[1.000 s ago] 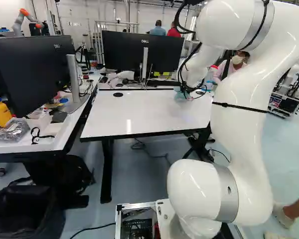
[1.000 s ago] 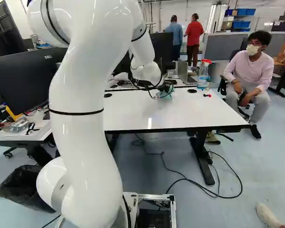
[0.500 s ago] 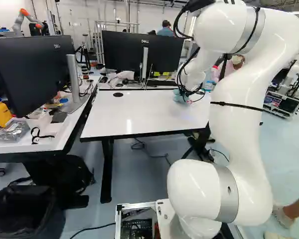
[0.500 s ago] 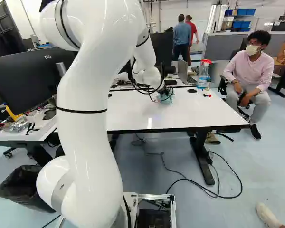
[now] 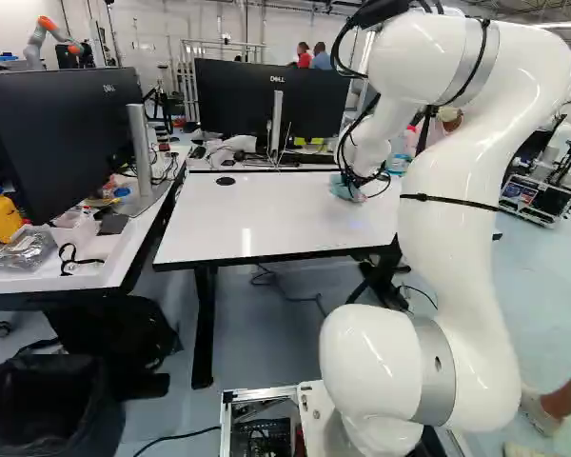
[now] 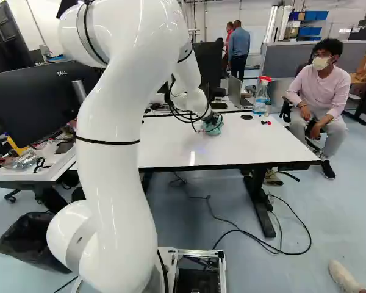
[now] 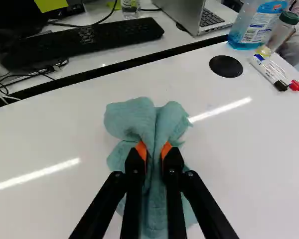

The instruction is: Clean the table with the green towel

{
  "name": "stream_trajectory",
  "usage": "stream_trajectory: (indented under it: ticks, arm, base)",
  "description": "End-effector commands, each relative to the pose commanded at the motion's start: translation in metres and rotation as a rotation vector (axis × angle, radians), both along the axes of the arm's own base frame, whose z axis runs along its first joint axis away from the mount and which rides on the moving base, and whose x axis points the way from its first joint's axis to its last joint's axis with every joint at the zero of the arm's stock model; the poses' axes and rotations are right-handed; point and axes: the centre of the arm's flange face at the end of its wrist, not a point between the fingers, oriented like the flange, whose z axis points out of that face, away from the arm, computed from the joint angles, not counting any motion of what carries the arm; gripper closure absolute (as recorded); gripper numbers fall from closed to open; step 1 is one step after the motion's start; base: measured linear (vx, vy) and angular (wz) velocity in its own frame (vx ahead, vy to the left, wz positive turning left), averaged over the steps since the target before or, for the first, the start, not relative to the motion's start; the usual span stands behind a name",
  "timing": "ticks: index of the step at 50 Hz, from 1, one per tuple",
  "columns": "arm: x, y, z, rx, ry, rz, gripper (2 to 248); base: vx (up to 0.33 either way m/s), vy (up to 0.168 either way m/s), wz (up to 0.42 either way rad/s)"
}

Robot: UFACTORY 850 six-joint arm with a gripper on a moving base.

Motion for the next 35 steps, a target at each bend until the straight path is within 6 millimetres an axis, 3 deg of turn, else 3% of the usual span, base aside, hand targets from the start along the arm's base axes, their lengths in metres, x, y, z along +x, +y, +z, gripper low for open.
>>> stream_trajectory:
  ticks: [35]
  arm:
    - [-0.0045,0.0015,-0.0048,0.024,0.071,0.000,199]
  base:
    - [0.000,0.000,0.000]
